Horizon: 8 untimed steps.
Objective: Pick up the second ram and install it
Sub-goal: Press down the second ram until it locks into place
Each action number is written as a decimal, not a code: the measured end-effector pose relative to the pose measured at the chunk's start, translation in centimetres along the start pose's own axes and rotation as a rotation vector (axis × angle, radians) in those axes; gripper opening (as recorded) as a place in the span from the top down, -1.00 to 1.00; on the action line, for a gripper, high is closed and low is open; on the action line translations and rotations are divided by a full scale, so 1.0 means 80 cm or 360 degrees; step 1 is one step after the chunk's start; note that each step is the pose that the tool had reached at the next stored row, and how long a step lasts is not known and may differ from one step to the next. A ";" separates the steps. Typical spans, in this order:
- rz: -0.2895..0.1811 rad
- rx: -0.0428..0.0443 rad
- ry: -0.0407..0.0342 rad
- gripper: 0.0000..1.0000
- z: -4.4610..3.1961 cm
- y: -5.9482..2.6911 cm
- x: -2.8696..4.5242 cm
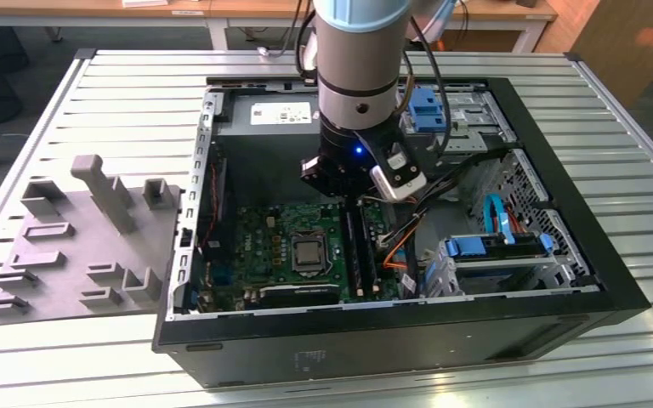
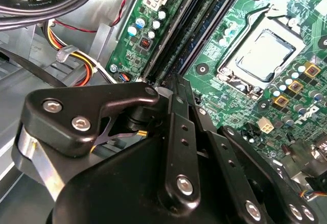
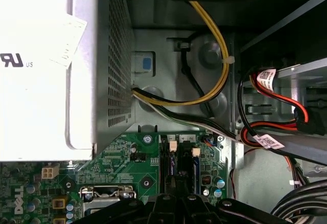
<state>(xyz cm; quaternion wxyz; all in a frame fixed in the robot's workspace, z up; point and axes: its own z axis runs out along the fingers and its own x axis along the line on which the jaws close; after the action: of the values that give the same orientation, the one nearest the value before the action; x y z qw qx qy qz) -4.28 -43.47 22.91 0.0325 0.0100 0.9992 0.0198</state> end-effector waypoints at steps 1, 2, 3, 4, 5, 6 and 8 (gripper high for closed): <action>0.0000 0.0000 0.0000 0.79 0.0001 0.000 0.0000; 0.0000 0.0000 0.0000 0.79 0.0004 0.000 -0.0001; 0.0000 -0.0001 0.0000 0.79 0.0013 0.000 -0.0001; 0.0000 -0.0001 0.0000 0.79 0.0023 0.000 0.0000; 0.0000 0.0000 0.0000 0.79 0.0029 0.000 0.0000; 0.0000 0.0000 0.0000 0.79 0.0028 0.000 0.0000; 0.0000 0.0000 0.0000 0.79 0.0029 0.000 0.0000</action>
<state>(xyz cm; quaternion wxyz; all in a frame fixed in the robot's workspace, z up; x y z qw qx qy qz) -4.27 -43.46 22.68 0.0325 0.0100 0.9992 0.0199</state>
